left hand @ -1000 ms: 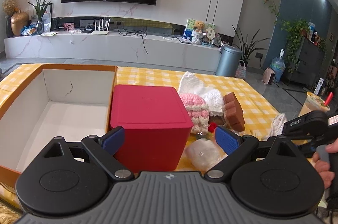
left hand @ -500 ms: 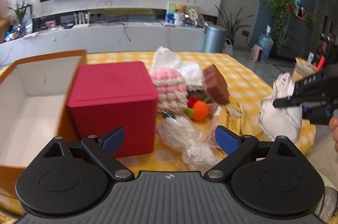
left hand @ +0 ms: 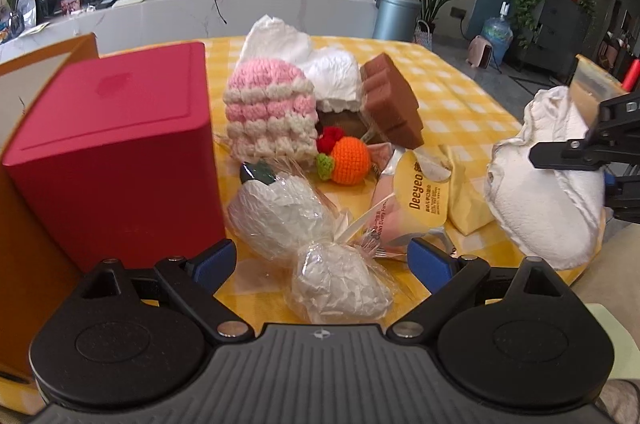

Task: Organize soft objects
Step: 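Grasp the foil-wrapped plastic bag with the left gripper while the right holds the mitt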

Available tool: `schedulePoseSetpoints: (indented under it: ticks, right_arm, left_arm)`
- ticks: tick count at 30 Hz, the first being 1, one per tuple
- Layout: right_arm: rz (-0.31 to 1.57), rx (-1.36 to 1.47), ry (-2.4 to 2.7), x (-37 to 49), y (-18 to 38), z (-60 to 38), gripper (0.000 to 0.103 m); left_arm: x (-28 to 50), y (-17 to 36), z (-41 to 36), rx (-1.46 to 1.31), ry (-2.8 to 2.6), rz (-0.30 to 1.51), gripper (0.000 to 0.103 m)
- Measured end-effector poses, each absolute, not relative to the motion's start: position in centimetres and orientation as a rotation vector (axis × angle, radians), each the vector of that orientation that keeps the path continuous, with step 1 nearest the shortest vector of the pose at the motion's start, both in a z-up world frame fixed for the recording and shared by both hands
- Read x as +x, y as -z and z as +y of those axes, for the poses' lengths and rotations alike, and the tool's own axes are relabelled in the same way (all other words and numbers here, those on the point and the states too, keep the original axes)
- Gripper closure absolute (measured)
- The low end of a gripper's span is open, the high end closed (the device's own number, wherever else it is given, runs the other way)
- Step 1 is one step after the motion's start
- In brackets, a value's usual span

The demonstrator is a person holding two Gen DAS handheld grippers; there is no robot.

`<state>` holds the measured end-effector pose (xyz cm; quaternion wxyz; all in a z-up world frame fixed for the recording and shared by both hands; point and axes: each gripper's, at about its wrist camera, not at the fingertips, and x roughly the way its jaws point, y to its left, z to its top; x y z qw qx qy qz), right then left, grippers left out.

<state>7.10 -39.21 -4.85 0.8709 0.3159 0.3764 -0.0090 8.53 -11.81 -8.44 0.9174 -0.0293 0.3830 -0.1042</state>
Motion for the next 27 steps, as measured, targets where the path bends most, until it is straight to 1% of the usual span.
schedulePoseSetpoints:
  ticks: [5,6,7,10,13,20,27]
  right_arm:
    - [0.791,0.656,0.020,7.1,5.0,-39.3,0.086]
    - [0.790,0.659,0.022,7.2,5.1,-39.4,0.086]
    - [0.790,0.661,0.026,7.2,5.1,-39.5,0.086]
    - [0.794,0.661,0.037,7.2,5.3,-39.6,0.086]
    - [0.794,0.657,0.042,7.1,5.2,-39.6,0.086]
    - [0.773,0.637,0.036,6.7,4.4,-39.0,0.086]
    - [0.731,0.607,0.016,6.1,2.9,-38.0,0.086]
  left_arm:
    - [9.5,9.5,-12.2,-0.088,0.199,0.832,0.001]
    - [9.6,9.5,-12.1,-0.091,0.192,0.835,0.013]
    - [9.6,9.6,-12.1,-0.098,0.185,0.830,0.022]
    - [9.5,9.5,-11.7,-0.127,0.194,0.831,0.034]
    - [9.4,9.1,-11.5,-0.130,0.194,0.843,0.037]
    - [8.1,7.6,-10.4,-0.160,0.226,0.843,0.037]
    - [5.2,3.6,-8.7,-0.174,0.253,0.775,0.037]
